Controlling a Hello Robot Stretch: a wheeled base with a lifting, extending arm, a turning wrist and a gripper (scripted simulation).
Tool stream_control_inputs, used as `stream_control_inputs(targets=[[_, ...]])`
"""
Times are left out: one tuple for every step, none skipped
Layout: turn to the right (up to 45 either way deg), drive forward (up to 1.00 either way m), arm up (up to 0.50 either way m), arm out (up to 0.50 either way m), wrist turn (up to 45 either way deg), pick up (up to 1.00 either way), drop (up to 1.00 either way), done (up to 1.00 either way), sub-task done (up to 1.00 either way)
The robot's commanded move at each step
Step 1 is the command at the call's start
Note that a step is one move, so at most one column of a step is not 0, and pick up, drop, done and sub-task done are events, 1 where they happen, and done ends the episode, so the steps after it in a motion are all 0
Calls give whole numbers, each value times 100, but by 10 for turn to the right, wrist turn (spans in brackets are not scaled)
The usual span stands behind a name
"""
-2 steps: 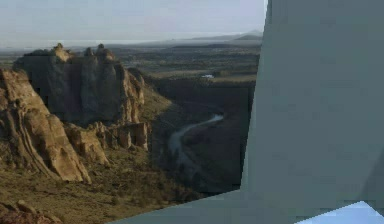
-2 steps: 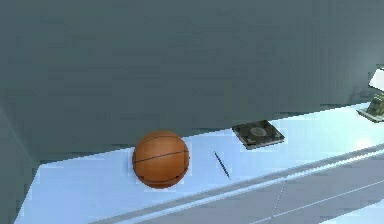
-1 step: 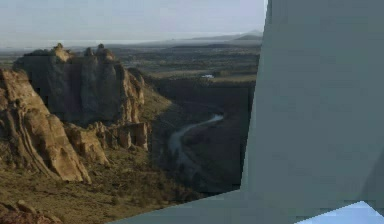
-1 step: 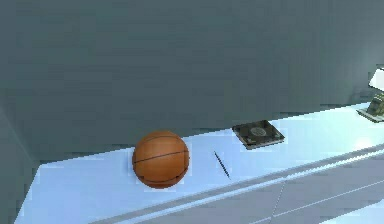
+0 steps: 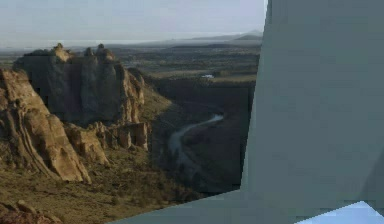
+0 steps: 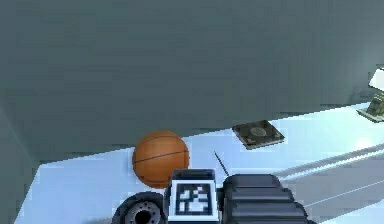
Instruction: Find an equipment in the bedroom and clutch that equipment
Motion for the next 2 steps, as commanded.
stream_control_inputs(targets=[[0, 0, 0, 24, 0, 0, 0, 0, 0], [0, 0, 0, 0, 450, 0, 0, 0, 0]])
